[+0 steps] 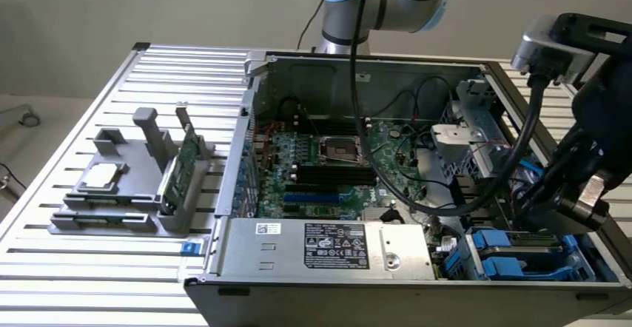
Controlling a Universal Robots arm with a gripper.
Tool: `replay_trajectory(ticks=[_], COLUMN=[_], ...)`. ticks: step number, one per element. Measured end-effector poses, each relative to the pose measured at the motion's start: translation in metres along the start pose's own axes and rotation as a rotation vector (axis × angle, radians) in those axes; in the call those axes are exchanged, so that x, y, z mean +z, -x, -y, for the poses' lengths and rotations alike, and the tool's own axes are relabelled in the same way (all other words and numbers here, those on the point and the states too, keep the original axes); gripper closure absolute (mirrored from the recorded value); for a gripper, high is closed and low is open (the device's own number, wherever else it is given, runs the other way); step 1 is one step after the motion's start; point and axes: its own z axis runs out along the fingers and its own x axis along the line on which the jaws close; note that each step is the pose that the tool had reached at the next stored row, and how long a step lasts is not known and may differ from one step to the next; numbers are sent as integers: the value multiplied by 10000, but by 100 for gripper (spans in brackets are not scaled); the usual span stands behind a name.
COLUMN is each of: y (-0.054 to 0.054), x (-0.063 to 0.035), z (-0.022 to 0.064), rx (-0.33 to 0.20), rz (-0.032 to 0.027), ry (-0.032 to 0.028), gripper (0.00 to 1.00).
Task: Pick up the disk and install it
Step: 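Insert the first disk wire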
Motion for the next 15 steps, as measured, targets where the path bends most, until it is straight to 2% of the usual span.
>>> replay_trajectory(ticks=[15], y=[-6], x=[77], z=[2], rx=[2714], rz=[64], ry=[-215], gripper=[58])
